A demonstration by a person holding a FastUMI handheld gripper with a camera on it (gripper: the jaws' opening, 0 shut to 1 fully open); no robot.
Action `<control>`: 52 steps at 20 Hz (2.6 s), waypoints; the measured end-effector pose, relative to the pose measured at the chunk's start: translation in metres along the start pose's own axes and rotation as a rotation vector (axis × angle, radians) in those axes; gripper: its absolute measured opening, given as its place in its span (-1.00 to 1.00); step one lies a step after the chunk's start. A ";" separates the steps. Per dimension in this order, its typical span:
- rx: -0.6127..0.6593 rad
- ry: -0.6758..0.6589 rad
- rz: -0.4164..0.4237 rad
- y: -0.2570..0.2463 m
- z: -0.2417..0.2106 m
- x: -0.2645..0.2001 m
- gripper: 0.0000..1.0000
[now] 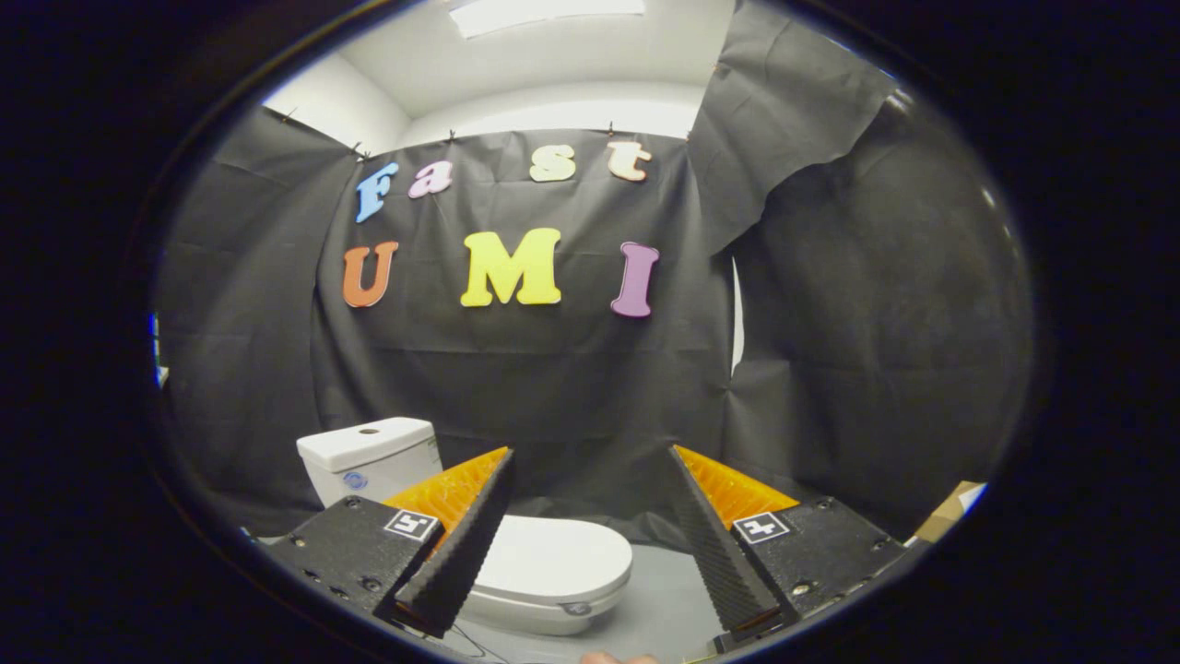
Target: Open the toilet lid.
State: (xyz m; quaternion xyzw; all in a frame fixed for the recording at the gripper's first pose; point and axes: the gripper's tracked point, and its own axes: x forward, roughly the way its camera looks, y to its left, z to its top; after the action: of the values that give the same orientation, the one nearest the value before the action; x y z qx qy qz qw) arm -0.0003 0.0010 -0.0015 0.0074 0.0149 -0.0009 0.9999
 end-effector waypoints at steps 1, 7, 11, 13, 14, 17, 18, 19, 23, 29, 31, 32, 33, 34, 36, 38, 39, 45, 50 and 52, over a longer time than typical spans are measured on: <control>-0.002 -0.001 -0.002 0.000 0.001 0.000 1.00; 0.005 0.012 -0.001 0.007 -0.006 0.001 1.00; 0.024 0.042 0.030 0.019 -0.019 0.006 1.00; 0.033 0.056 0.039 0.023 -0.024 0.008 1.00; 0.040 0.062 0.042 0.025 -0.027 0.009 1.00; 0.069 0.088 0.051 0.030 -0.037 0.016 1.00; 0.077 0.098 0.054 0.032 -0.041 0.019 1.00; 0.082 0.109 0.057 0.033 -0.044 0.022 1.00; 0.091 0.162 0.057 0.036 -0.068 0.032 1.00; 0.140 0.278 0.064 0.041 -0.121 0.050 1.00; 0.157 0.313 0.058 0.039 -0.139 0.056 1.00; 0.170 0.329 0.060 0.040 -0.148 0.059 1.00; 0.186 0.347 0.064 0.042 -0.156 0.064 1.00; 0.200 0.366 0.066 0.043 -0.166 0.066 1.00; 0.222 0.416 0.074 0.046 -0.184 0.071 1.00; 0.248 0.461 0.084 0.048 -0.200 0.077 1.00; 0.261 0.483 0.085 0.049 -0.207 0.080 1.00; 0.344 0.623 0.073 0.048 -0.266 0.087 0.97; 0.462 0.810 -0.013 0.032 -0.334 0.085 0.97; 0.483 0.854 -0.032 0.027 -0.355 0.083 0.96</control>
State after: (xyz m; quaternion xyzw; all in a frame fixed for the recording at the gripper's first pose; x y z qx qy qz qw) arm 0.0719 0.0336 -0.3584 0.2386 0.4232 -0.0167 0.8739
